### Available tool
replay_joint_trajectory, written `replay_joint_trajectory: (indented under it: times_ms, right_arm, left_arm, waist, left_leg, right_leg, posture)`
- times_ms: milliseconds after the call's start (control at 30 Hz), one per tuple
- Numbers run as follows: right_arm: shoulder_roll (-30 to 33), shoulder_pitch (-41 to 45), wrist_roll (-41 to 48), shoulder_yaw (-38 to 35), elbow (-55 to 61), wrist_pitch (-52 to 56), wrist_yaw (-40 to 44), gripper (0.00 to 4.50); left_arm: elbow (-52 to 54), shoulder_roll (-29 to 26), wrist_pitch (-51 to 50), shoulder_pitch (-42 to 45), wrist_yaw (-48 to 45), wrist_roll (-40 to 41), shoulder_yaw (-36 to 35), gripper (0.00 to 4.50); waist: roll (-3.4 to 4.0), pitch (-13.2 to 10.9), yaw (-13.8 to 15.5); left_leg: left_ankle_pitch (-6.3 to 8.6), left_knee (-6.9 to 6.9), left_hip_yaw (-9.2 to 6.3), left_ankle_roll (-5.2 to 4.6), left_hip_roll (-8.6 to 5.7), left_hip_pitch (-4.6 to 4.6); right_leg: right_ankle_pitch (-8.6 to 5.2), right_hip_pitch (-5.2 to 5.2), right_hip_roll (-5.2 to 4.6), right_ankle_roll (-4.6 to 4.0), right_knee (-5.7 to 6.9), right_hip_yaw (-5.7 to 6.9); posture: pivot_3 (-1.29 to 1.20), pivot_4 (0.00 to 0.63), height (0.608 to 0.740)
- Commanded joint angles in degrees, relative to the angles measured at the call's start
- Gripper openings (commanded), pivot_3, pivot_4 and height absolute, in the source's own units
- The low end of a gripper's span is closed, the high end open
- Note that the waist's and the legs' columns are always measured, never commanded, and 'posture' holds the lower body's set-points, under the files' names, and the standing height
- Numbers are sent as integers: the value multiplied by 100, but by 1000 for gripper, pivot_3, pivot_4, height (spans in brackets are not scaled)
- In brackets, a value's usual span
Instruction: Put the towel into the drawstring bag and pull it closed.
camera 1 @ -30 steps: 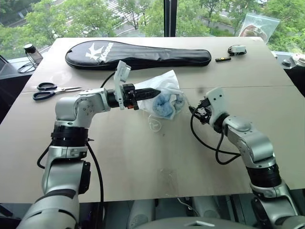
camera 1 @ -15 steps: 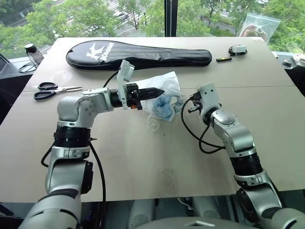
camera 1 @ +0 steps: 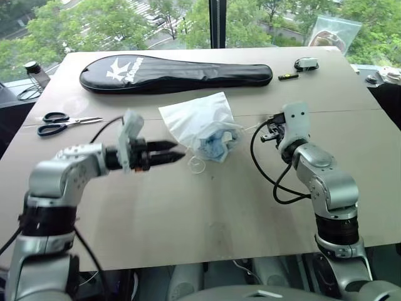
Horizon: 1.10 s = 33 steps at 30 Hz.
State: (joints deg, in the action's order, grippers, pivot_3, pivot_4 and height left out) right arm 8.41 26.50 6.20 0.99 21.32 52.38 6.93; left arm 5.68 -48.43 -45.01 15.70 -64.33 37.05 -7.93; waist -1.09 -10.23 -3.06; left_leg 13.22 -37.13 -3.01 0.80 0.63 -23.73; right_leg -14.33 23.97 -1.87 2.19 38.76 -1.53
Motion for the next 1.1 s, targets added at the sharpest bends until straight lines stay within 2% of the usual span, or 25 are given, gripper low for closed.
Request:
replay_joint_trajectory:
  times_ms: [33, 200, 433, 567, 633, 667, 800, 900, 1000, 1100]
  right_arm:
    - [-28, 59, 28, -22, 164, -45, -26, 0]
    - [7, 23, 32, -3, 226, -20, 8, 0]
    - [74, -43, 54, -60, 363, 68, -26, 0]
    - [94, -78, 62, -89, 450, 116, -42, 0]
    - [101, -82, 61, -115, 469, 107, -60, 0]
    - [104, -81, 55, -128, 477, 76, -72, 0]
    - [39, 59, 35, -347, 600, -611, -198, 0]
    - [36, 353, 128, -678, 883, -1019, -282, 0]
    - [452, 821, 5, -852, 1161, -1172, -246, 0]
    - [1260, 1193, -463, -617, 1201, -1466, -39, 0]
  left_arm:
    - [433, 64, 814, -356, 147, -487, 119, 3155]
    - [210, 1122, 1151, -142, 1469, -1177, 560, 3155]
    - [-167, 1762, 1522, 41, 2167, -1746, 833, 3155]
    - [-266, 2015, 1745, 41, 2463, -1956, 884, 1439]
    - [-236, 2173, 1807, 1, 2556, -1957, 893, 380]
    - [-220, 2259, 1842, -16, 2614, -1953, 883, 35]
    - [-208, 2571, 2187, 23, 3107, -1985, 502, 35]
    - [-378, 2560, 2760, 440, 3830, -2193, -93, 35]
    - [-858, 2308, 3266, 1279, 4461, -2417, -564, 35]
    - [-1385, 2116, 3593, 2117, 4709, -2582, -680, 35]
  waist:
    - [0, 0, 79]
    - [-2, 2, 241]
    - [-4, 3, 165]
    - [-3, 4, 140]
    - [-3, 4, 150]
    - [-3, 4, 153]
    - [-4, 4, 150]
    - [-3, 3, 128]
    - [-4, 2, 136]
    - [-5, 3, 159]
  left_leg:
    - [0, 0, 4, 0, 0, 1]
    - [0, -16, 1, -1, -5, 1]
    - [0, -15, 0, -1, -3, 4]
    - [0, -15, 1, -1, -5, 6]
    - [0, -17, 0, -1, -7, 5]
    - [0, -18, -1, -1, -8, 4]
    - [0, -18, -4, -1, -8, 4]
    - [0, -18, -6, -1, -6, 4]
    - [-1, -23, -18, -1, -6, -1]
    - [-1, -23, -20, -1, -11, 0]
  right_leg:
    - [0, 0, 0, 0, 1, 0]
    - [1, -16, -1, 1, 0, 14]
    - [1, -17, 6, 1, 6, 12]
    - [1, -18, 3, 2, 6, 11]
    - [2, -22, 0, 2, 5, 13]
    - [2, -22, -1, 2, 4, 14]
    - [2, -21, -1, 2, 5, 16]
    - [2, -21, 2, 2, 6, 17]
    - [3, -18, 5, 2, 11, 27]
    - [2, -24, 3, 2, 4, 31]
  posture:
    - [0, 150, 740]
    - [0, 150, 740]
    - [0, 150, 740]
    - [0, 150, 740]
    - [0, 150, 740]
    - [0, 150, 740]
    - [0, 150, 740]
    - [0, 150, 740]
    - [0, 150, 740]
    - [0, 150, 740]
